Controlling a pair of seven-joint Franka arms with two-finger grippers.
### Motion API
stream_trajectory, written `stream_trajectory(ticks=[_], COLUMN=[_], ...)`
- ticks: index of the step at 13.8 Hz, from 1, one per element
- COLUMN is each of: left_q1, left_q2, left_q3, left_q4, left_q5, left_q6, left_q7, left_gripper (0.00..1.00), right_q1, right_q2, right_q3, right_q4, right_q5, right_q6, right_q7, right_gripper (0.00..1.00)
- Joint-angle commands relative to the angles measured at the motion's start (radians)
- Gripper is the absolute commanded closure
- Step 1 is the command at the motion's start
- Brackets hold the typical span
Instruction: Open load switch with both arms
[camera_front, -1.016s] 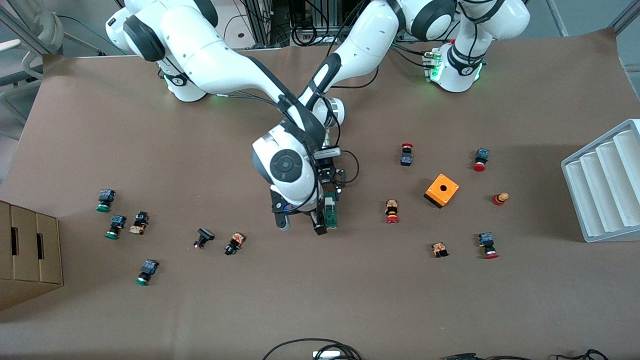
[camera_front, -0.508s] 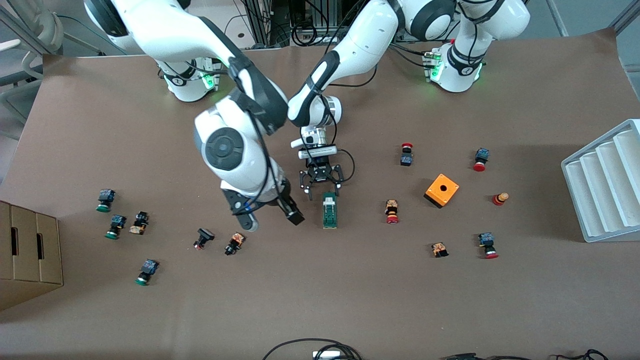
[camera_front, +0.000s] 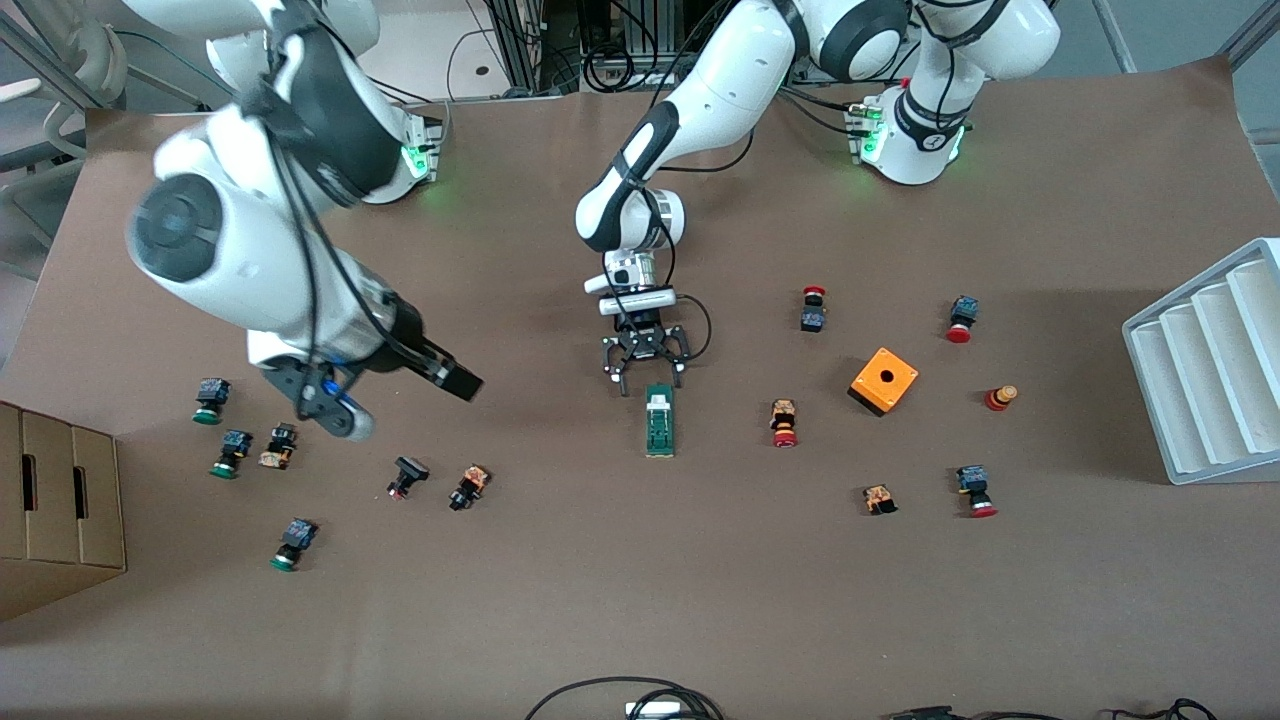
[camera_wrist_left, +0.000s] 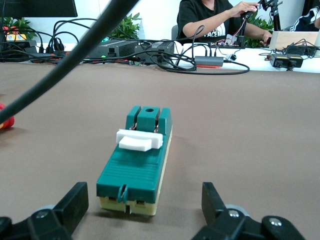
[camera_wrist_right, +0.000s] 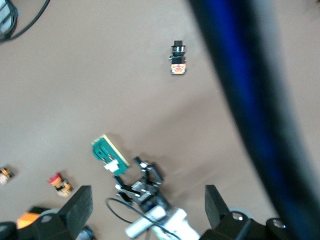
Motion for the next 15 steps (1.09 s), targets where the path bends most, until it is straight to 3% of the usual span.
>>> stream_trajectory(ticks=[1,4,15], left_q1=[-0.001,-0.001,-0.011], left_q2=[-0.022,-0.039,-0.16], left_q3=[-0.005,-0.005,-0.005], left_q4=[-0.023,-0.023,-0.055], left_q5=[-0.01,-0.023,-0.083], left_q6=[-0.013,-0.013,-0.012], left_q7=[-0.011,-0.01,0.001], left_gripper=[0.0,0.0,0.0], right_q1=[-0.048,-0.104,-0.261], right_q2=[-0.147,-0.228,-0.318], right_q3=[0.006,0.007,0.009], right_q4=[-0.141,-0.199,-0.247], right_q5=[-0.02,-0.072,-0.175], right_q6=[-0.036,-0.062,-0.078], right_q7=[-0.187,-0.388,-0.863], right_gripper=[0.0,0.0,0.0])
